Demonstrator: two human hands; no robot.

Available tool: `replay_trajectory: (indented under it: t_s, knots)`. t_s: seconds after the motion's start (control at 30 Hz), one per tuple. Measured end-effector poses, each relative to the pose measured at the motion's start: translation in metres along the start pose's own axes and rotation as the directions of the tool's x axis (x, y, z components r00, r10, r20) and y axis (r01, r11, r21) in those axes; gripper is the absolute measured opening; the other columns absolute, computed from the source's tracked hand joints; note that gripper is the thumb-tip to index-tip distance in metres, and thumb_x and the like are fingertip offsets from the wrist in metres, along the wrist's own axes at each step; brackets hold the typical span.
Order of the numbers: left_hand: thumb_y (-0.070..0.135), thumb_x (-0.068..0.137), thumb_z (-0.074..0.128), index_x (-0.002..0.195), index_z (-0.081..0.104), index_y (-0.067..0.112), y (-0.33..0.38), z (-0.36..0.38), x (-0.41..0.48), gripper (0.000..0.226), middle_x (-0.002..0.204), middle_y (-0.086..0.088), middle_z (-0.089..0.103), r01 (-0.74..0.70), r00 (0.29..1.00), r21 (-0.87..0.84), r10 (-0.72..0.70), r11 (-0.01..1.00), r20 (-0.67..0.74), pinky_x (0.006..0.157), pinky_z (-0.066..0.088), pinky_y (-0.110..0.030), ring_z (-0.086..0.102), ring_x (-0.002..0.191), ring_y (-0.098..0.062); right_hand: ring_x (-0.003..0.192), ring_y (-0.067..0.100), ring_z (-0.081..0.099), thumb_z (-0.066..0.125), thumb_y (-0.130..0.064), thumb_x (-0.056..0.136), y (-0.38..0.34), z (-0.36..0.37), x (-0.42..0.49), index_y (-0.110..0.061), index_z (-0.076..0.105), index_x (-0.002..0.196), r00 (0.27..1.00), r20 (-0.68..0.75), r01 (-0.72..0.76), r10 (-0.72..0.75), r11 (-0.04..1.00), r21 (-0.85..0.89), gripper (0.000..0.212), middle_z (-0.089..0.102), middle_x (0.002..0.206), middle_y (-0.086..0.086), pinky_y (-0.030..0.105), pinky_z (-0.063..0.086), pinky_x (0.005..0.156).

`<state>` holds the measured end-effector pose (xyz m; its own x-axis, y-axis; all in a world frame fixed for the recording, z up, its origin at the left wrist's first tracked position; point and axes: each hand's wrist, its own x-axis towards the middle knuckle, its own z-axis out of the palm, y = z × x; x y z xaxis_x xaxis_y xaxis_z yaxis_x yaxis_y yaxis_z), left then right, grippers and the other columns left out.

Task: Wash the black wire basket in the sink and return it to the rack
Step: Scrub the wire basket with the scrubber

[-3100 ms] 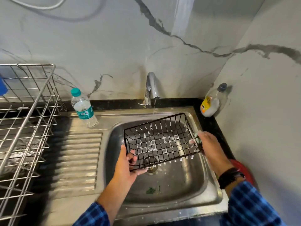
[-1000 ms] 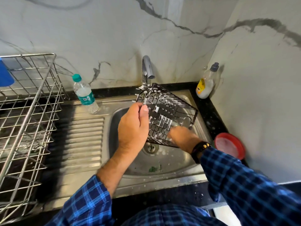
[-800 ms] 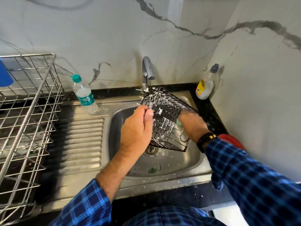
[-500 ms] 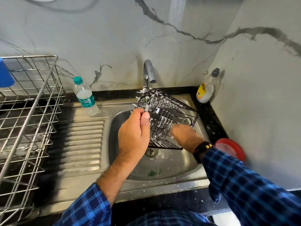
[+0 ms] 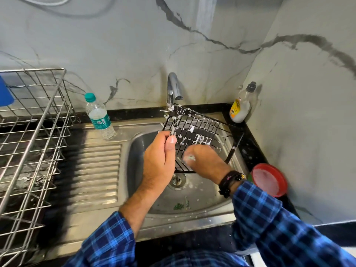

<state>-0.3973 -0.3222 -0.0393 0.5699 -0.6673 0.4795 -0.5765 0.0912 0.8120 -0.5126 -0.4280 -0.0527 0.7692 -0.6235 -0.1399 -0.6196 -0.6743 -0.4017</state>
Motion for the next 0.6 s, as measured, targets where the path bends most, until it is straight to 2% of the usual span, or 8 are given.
replay_trajectory:
  t_s: [0.07,0.1,0.17,0.27,0.37,0.43,0.5,0.6]
  knots:
    - [0.027,0.103,0.039,0.102,0.061,0.011,-0.001,0.002,-0.002,0.027,0.079,0.010,0.061,0.029,0.999,-0.045,-0.030,0.999,-0.029,0.064,0.048,-0.026,0.057,0.074,-0.007,0.081,-0.006,0.055,0.059,-0.022,0.099,-0.015,-0.006,0.004,-0.024,0.067,0.108,0.999,0.030,0.030,-0.032,0.996,0.080,0.013,0.058,0.101,-0.015,0.004,0.040,0.058]
    - [0.026,0.103,0.039,0.101,0.061,0.013,-0.003,0.001,-0.003,0.025,0.079,0.011,0.059,0.053,0.997,-0.065,-0.056,0.996,-0.048,0.064,0.048,-0.025,0.056,0.074,-0.006,0.082,-0.005,0.056,0.059,-0.024,0.098,-0.017,-0.011,0.003,-0.025,0.067,0.108,0.998,0.039,0.036,-0.040,0.996,0.087,0.012,0.061,0.106,-0.013,0.003,0.042,0.066]
    - [0.029,0.104,0.039,0.100,0.059,0.013,-0.010,-0.002,-0.003,0.026,0.075,0.012,0.054,0.115,0.991,-0.119,-0.122,0.986,-0.060,0.061,0.044,-0.029,0.050,0.067,-0.007,0.093,0.005,0.058,0.054,-0.025,0.100,-0.005,-0.020,-0.001,-0.024,0.065,0.105,0.998,0.054,-0.023,0.020,0.998,0.058,0.012,0.063,0.111,-0.007,0.013,0.046,0.082]
    - [0.038,0.103,0.037,0.101,0.058,0.014,-0.020,-0.008,-0.002,0.032,0.074,0.012,0.050,0.152,0.984,-0.181,-0.166,0.972,-0.067,0.058,0.038,-0.028,0.044,0.063,-0.008,0.087,0.016,0.058,0.045,-0.019,0.100,0.032,-0.027,-0.005,-0.017,0.063,0.097,0.979,0.014,-0.204,0.205,0.977,-0.060,0.019,0.065,0.099,0.002,0.019,0.040,0.067]
    - [0.037,0.103,0.037,0.102,0.058,0.015,-0.022,-0.008,-0.001,0.030,0.076,0.013,0.052,0.160,0.982,-0.165,-0.174,0.973,-0.076,0.061,0.043,-0.033,0.048,0.067,-0.009,0.083,0.015,0.054,0.046,-0.019,0.099,0.031,-0.021,-0.007,-0.018,0.063,0.089,0.961,-0.019,-0.276,0.276,0.950,-0.149,0.020,0.066,0.099,0.004,0.023,0.038,0.072]
    - [0.034,0.104,0.038,0.100,0.058,0.015,-0.021,-0.004,-0.001,0.028,0.076,0.013,0.053,0.160,0.983,-0.151,-0.172,0.975,-0.069,0.062,0.047,-0.038,0.049,0.068,-0.010,0.086,0.013,0.060,0.046,-0.018,0.100,0.004,-0.015,-0.006,-0.021,0.061,0.085,0.975,0.001,-0.223,0.224,0.972,-0.079,0.021,0.064,0.096,-0.001,0.017,0.039,0.065]
    - [0.028,0.106,0.039,0.098,0.058,0.016,-0.019,0.001,0.000,0.024,0.073,0.015,0.053,0.174,0.980,-0.149,-0.186,0.973,-0.066,0.061,0.045,-0.031,0.048,0.066,-0.005,0.089,0.012,0.064,0.051,-0.016,0.100,-0.031,-0.011,-0.005,-0.021,0.064,0.099,0.990,0.017,-0.139,0.138,0.988,0.068,0.014,0.064,0.101,-0.003,0.017,0.048,0.066]
    - [0.023,0.107,0.040,0.091,0.057,0.024,-0.019,0.005,0.000,0.024,0.072,0.014,0.053,0.277,0.952,-0.226,-0.299,0.934,-0.069,0.061,0.042,-0.020,0.048,0.065,-0.001,0.086,0.016,0.066,0.055,-0.016,0.100,-0.067,-0.014,-0.002,-0.017,0.063,0.094,0.999,0.043,0.024,-0.032,0.987,0.161,0.010,0.067,0.095,0.002,0.029,0.057,0.083]
